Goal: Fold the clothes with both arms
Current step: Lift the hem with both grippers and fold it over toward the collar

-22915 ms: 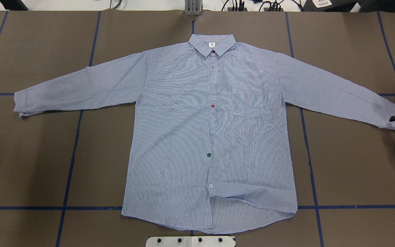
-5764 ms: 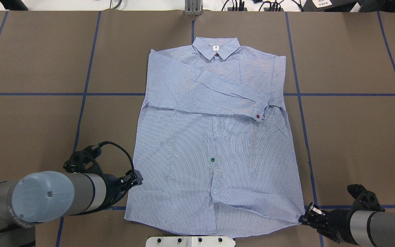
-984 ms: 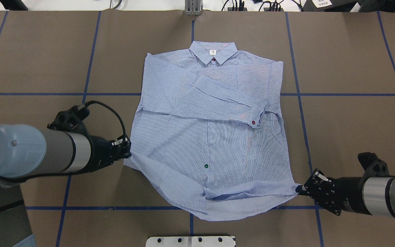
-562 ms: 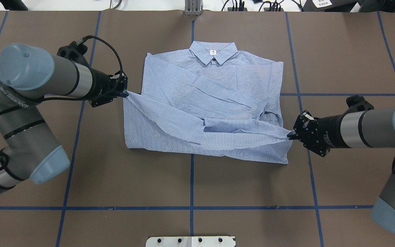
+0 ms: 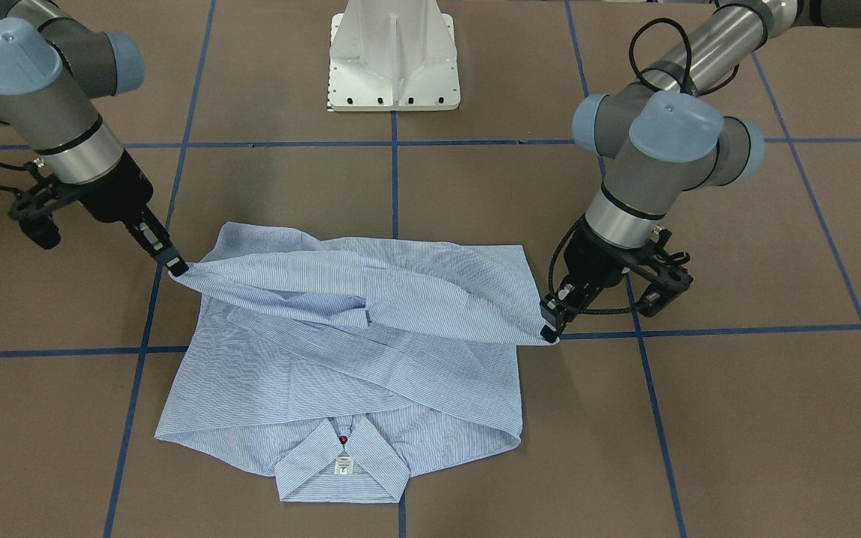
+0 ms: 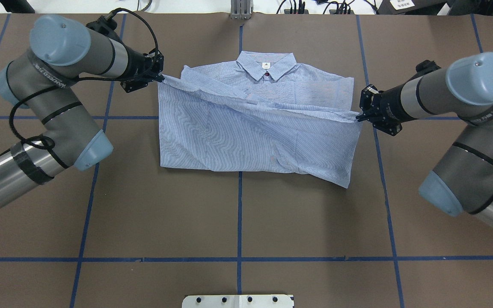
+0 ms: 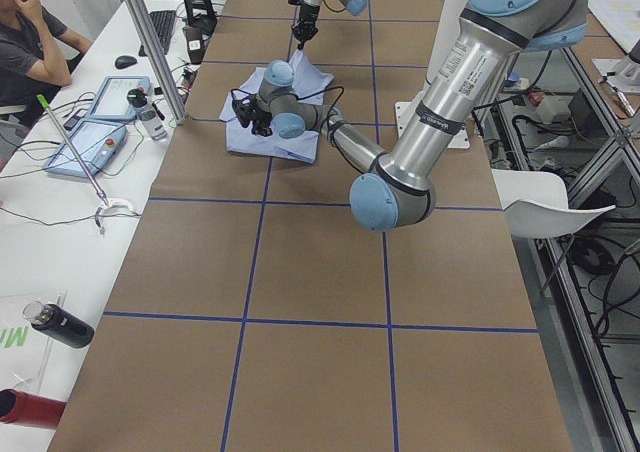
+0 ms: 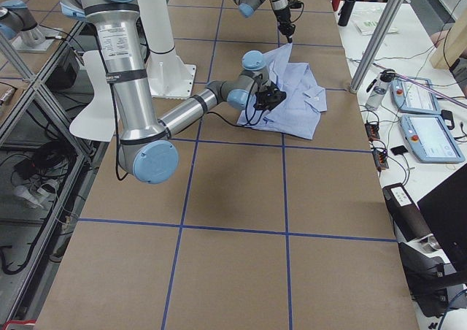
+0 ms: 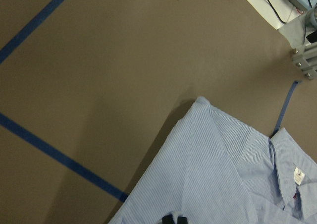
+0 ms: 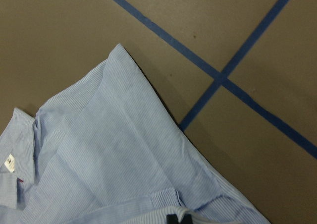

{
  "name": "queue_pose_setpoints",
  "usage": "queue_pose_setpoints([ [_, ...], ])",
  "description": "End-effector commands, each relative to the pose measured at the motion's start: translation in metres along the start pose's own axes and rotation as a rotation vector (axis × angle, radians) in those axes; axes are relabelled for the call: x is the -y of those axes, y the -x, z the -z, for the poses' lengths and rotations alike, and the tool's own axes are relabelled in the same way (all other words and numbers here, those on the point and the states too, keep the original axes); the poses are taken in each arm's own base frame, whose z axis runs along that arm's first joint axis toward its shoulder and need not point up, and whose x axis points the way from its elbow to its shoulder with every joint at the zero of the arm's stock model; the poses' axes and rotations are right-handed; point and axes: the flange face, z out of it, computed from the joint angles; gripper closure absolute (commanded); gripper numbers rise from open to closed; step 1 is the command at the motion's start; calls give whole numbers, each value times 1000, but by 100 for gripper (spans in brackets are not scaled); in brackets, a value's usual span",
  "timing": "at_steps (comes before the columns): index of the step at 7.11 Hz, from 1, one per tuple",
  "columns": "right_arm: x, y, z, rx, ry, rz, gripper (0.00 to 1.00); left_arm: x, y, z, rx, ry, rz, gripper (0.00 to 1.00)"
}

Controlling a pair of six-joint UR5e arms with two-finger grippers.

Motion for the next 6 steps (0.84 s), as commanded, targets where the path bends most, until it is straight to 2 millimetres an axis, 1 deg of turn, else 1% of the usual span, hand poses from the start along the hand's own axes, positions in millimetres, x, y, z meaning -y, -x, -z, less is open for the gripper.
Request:
queue_pose_setpoints([
  [1,30,20,-33,-42,-46,19,100,14,-17,-39,-20,-6,-2,100],
  [2,38,30,-44,-53,-56,34,100,18,-29,-56,-12,-9,1,100],
  [3,47,44,-58,-66,-68,29,100,24,-29,-73,-23,-16,-4,100],
  [4,57,49,-80,-101,-82,66,100,34,-27,-86,-36,-66,-4,100],
  [5,74,48,-92,-121,-96,83,100,36,-40,-96,-27,-74,-1,100],
  [6,82,51,-95,-126,-103,84,100,37,-40,-97,-29,-77,-2,100],
])
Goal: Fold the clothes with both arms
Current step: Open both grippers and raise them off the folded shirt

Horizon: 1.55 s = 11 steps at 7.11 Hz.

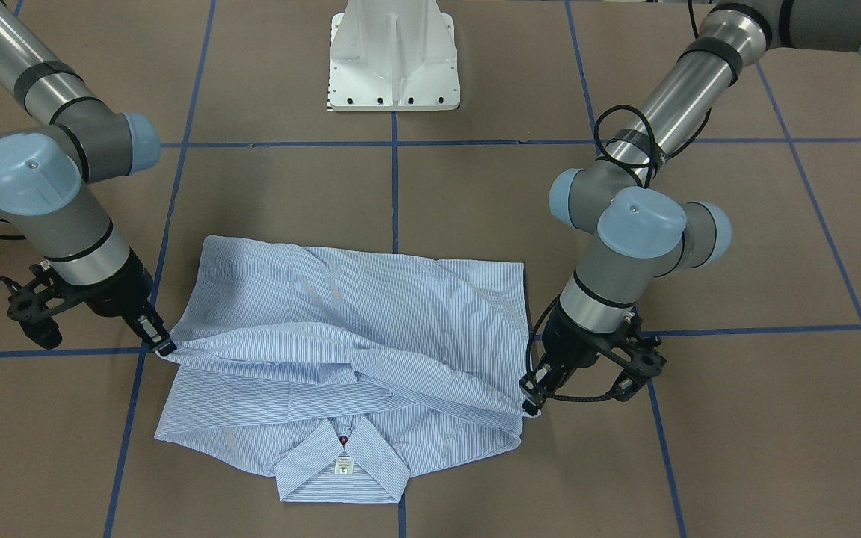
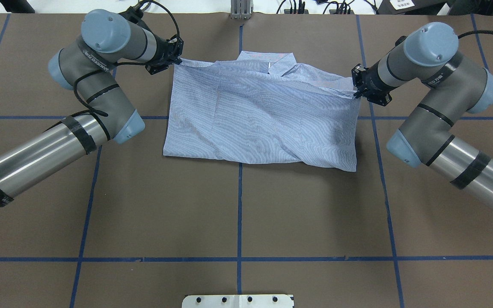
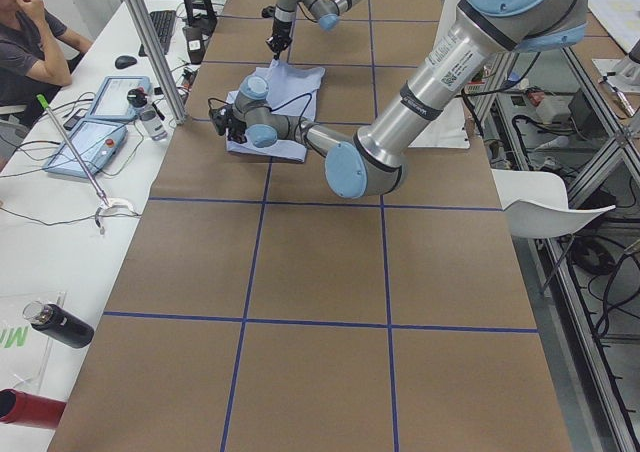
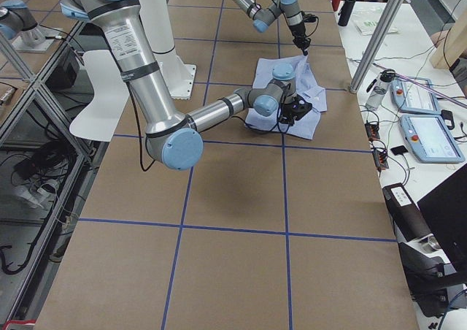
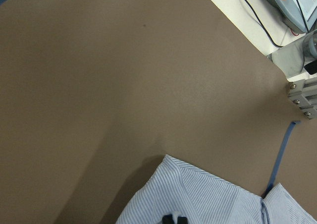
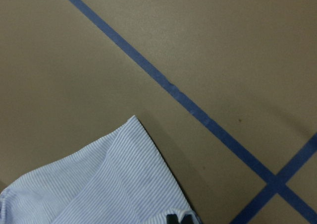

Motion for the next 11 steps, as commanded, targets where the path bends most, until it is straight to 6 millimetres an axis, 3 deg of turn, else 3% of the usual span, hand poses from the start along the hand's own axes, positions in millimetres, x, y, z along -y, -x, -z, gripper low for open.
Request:
queue_pose_setpoints([
  [1,12,18,-18,-22,-14,9,100,3,-2,-12,-5,-13,-1,89],
  [2,10,31,-22,-23,-14,8,58,4,-2,-14,-6,-14,-1,60],
  [3,8,37,-19,-16,-13,11,44,5,0,-15,-4,-21,-1,39],
  [4,4,48,-13,1,-10,12,30,6,-1,-14,-6,-22,0,32],
  [5,7,59,1,26,-5,5,22,11,-7,-7,-20,-26,2,27],
  [6,7,61,13,44,7,6,21,20,-17,8,-47,-28,0,27],
  [7,5,53,45,78,52,11,16,23,-20,24,-65,-13,-2,27],
  [8,-1,-6,70,89,88,-9,12,20,-11,36,-75,9,-6,27],
  [9,-15,-41,87,100,108,-90,13,18,-10,44,-89,13,-10,27],
  [10,-40,-70,85,80,123,-91,12,20,-8,47,-92,9,-9,27],
  [11,-78,-89,62,58,86,-78,8,19,-9,49,-96,10,-11,27],
])
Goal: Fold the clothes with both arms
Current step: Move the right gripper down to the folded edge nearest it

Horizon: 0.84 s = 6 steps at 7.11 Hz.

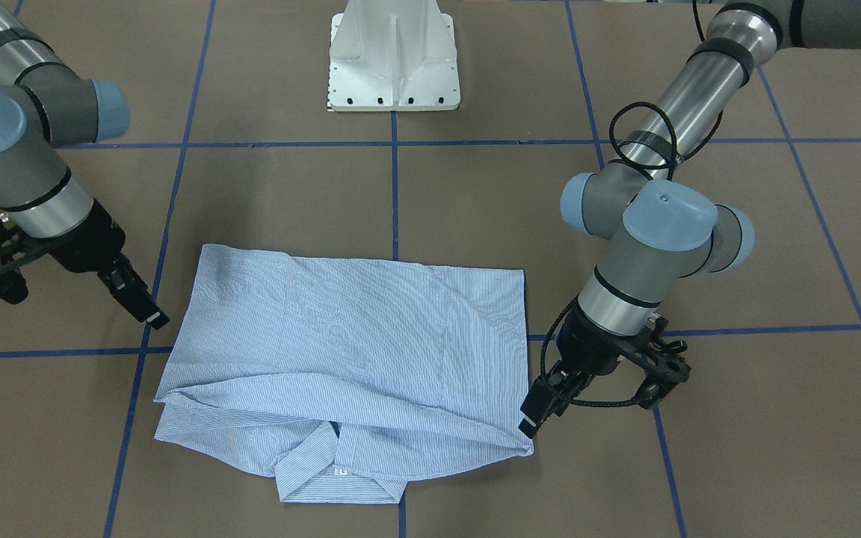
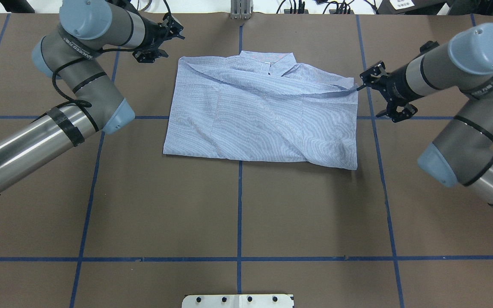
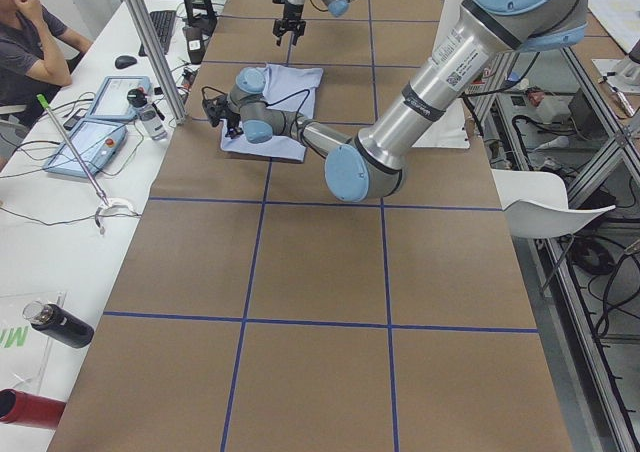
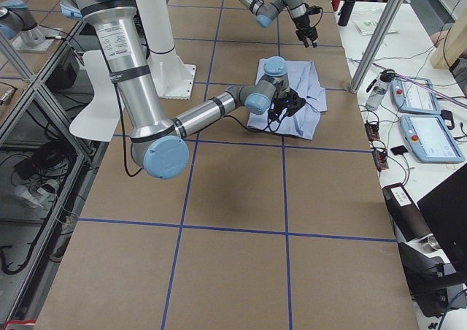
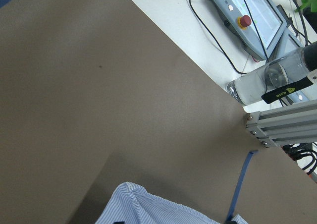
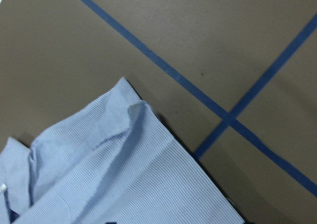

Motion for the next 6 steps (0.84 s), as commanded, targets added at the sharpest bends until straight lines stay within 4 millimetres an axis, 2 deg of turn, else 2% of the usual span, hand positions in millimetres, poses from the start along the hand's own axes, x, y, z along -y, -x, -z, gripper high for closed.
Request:
queue_pose_setpoints([
  [1,-66,-51,-26,-33,-20,-13,9,-2,-4,7,-14,1,-2,27],
  [2,-87,-79,-28,-52,-23,11,9,-2,-4,7,-9,-3,0,27],
  [3,-99,-95,-35,-62,-43,31,9,-2,-5,9,-12,-3,-1,27],
  [5,-107,-98,-52,-74,-59,48,13,-1,-1,9,-4,-10,0,27],
  [6,-112,-91,-62,-74,-62,55,14,1,6,9,0,-13,-2,27],
])
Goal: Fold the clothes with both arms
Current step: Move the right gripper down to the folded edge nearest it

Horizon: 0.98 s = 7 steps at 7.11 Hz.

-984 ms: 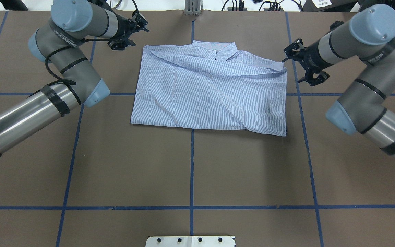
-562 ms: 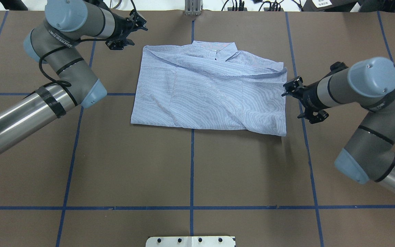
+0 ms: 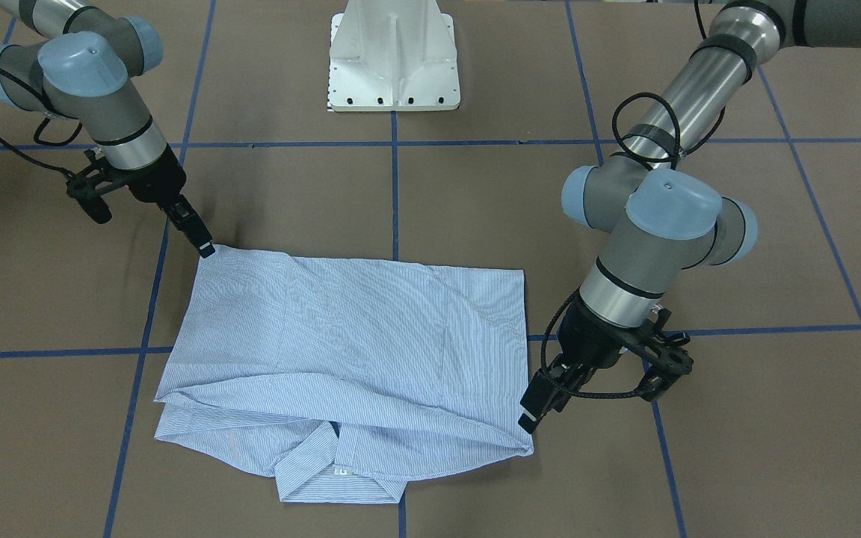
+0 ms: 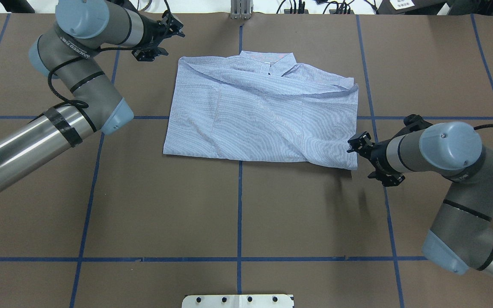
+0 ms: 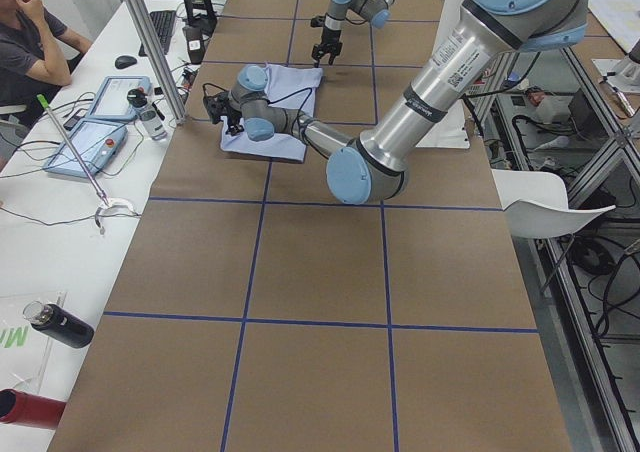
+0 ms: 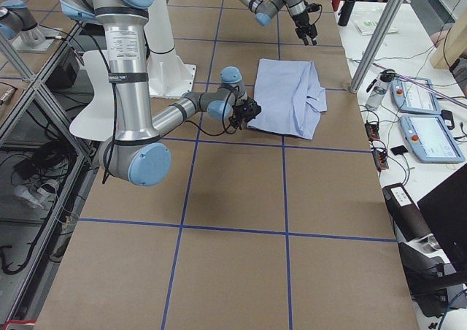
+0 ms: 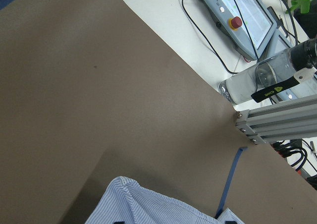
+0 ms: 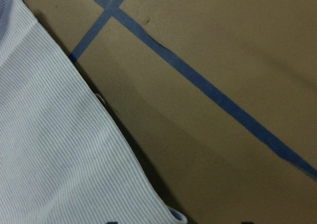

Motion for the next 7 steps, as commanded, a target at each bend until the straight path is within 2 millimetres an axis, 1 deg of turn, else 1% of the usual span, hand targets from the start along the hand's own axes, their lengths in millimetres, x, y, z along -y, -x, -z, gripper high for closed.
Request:
queue_pose_setpoints([
  [1,-12,20,-17,13,-13,10,15,0,5,4,-2,-2,-3,27],
  [2,-8,18,-28,2,-35,9,15,1,9,4,8,-4,0,27],
  [3,-5,17,-34,-6,-46,10,28,2,10,4,9,-7,-9,27],
  [4,-5,17,-33,-4,-46,6,82,2,9,5,11,-7,-8,27],
  [5,-2,16,-33,-7,-46,17,100,1,8,6,6,-7,-9,27],
  [6,-4,18,-30,1,-35,20,100,1,7,7,5,-5,-10,27],
  [7,-9,23,-18,15,-10,22,100,2,8,7,6,-7,-9,27],
])
